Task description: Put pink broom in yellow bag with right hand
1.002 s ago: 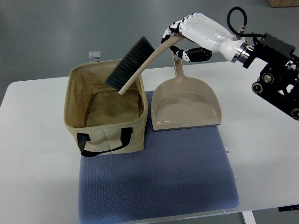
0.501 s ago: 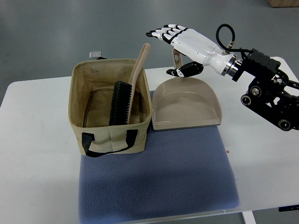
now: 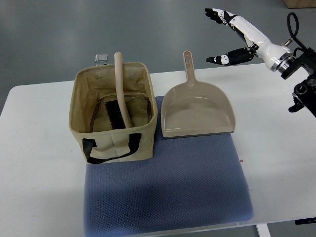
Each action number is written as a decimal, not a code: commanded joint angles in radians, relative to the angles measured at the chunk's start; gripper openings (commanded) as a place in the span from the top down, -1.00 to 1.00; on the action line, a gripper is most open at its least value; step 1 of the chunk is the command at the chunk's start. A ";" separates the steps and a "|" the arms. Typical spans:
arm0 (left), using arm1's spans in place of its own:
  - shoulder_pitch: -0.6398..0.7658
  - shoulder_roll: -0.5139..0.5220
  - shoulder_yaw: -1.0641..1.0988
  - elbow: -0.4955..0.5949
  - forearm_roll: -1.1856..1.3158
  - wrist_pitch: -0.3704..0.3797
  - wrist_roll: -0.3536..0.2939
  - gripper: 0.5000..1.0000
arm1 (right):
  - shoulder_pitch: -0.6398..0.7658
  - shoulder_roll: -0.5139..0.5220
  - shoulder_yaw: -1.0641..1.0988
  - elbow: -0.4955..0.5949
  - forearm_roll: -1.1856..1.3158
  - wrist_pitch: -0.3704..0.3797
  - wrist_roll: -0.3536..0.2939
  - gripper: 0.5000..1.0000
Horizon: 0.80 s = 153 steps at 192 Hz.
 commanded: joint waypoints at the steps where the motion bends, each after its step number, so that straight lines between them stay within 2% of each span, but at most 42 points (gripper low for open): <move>1: 0.000 0.000 0.000 -0.002 0.000 0.000 0.000 -1.00 | -0.040 0.000 0.052 -0.024 0.131 0.123 -0.031 -0.67; 15: 0.000 0.000 0.000 0.000 0.000 0.000 0.000 -1.00 | -0.063 0.010 0.077 -0.046 0.237 0.154 -0.058 -0.67; 57: 0.000 0.000 0.000 -0.002 0.000 0.000 0.000 -1.00 | -0.115 0.064 0.082 -0.101 0.547 0.151 -0.141 -0.67; 111: 0.000 0.000 0.000 0.000 0.000 0.000 0.000 -1.00 | -0.190 0.194 0.206 -0.156 0.625 0.143 -0.157 -0.68; 153: 0.000 0.000 0.000 0.000 0.000 0.000 0.000 -1.00 | -0.216 0.222 0.215 -0.199 0.627 0.140 -0.153 -0.69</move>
